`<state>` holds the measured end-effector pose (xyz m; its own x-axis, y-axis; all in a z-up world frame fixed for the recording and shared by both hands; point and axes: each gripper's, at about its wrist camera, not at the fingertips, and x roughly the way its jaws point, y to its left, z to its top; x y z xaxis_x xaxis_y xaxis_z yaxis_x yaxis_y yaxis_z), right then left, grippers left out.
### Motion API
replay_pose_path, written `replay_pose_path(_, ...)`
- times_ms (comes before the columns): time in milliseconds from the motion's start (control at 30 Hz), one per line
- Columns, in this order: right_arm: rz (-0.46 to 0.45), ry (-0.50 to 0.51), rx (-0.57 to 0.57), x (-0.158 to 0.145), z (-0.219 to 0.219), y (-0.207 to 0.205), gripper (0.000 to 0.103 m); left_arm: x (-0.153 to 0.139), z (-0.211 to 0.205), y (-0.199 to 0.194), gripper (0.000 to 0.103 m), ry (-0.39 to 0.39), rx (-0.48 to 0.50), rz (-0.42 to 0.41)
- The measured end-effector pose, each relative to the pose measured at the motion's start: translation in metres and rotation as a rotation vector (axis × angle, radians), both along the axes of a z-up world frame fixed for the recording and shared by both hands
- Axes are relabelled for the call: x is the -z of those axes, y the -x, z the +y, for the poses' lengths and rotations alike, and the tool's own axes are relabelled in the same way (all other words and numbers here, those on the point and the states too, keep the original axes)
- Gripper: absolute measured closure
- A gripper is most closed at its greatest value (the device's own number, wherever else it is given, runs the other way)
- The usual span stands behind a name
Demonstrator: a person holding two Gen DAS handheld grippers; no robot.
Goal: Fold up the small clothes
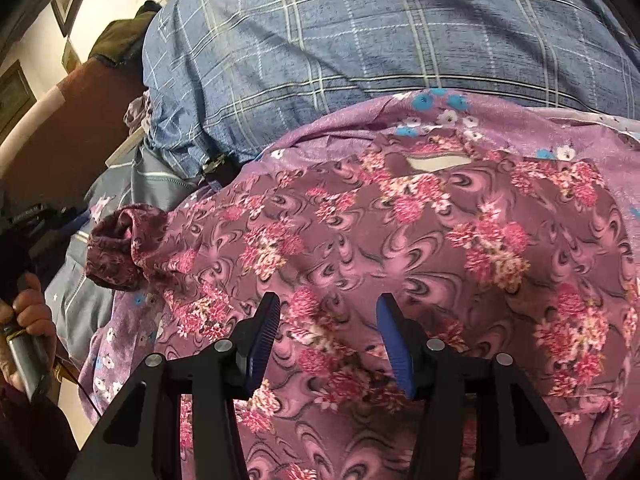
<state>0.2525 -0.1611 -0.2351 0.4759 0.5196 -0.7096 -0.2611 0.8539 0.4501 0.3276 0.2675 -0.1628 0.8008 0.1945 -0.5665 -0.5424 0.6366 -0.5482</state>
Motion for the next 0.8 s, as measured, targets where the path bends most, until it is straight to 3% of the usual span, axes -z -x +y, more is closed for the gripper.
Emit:
replay_pose_path(100, 0.035, -0.019, 0.015, 0.005, -0.007, -0.005, 0.05, 0.006, 0.019, 0.028, 0.036, 0.009, -0.105, 0.011)
replay_pose_path(333, 0.052, -0.026, 0.0, 0.007, 0.004, -0.004, 0.05, 0.028, 0.013, 0.019, 0.036, 0.099, 0.017, 0.116)
replay_pose_path(433, 0.052, -0.013, -0.01, 0.009, 0.01, -0.003, 0.05, 0.034, 0.011, -0.004, 0.035, 0.061, 0.028, 0.172)
replay_pose_path(533, 0.058, -0.004, -0.015, 0.012, 0.014, -0.005, 0.05, 0.036, 0.001, -0.028, 0.032, -0.034, 0.013, 0.231)
replay_pose_path(567, 0.062, -0.004, -0.016, 0.013, 0.014, -0.006, 0.05, 0.038, -0.002, -0.03, 0.035, -0.063, 0.017, 0.248)
replay_pose_path(633, 0.063, -0.001, -0.016, 0.015, 0.014, -0.007, 0.051, 0.044, -0.006, -0.046, 0.061, -0.107, 0.032, 0.281)
replay_pose_path(667, 0.061, 0.001, -0.015, 0.015, 0.014, -0.008, 0.051, 0.046, -0.007, -0.051, 0.096, -0.115, 0.045, 0.286)
replay_pose_path(800, 0.053, 0.013, -0.012, 0.014, 0.012, -0.008, 0.053, 0.044, -0.025, -0.061, 0.099, -0.138, 0.1, 0.242)
